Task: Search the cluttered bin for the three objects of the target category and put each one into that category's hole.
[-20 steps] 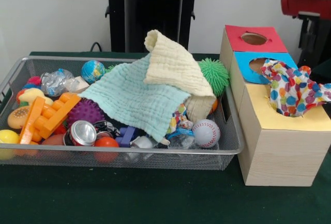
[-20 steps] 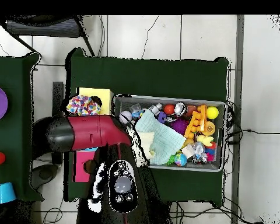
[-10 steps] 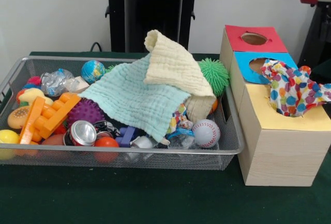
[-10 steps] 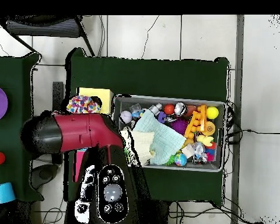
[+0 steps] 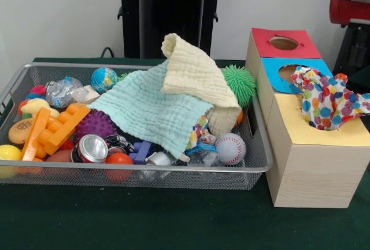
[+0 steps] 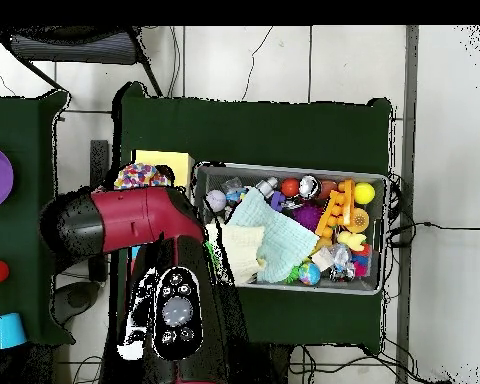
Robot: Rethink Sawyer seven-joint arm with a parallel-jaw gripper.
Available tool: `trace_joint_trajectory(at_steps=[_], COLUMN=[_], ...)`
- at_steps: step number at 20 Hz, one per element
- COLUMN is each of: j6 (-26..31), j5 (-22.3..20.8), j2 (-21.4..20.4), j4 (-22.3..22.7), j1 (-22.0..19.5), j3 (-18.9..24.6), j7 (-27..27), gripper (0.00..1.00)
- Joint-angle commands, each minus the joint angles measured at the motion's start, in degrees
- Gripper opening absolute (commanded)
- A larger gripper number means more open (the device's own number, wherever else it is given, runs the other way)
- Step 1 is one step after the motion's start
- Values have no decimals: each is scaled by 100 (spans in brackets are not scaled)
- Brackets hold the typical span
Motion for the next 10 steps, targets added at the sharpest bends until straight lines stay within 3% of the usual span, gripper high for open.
trace_joint_trajectory(at_steps=[1,10], j6=[343,260], j5=[-321,-197], j2=[445,446], j4=[-260,-404], j1=[-52,-23], j3=[-252,-229], j7=[443,523], gripper=[0,0])
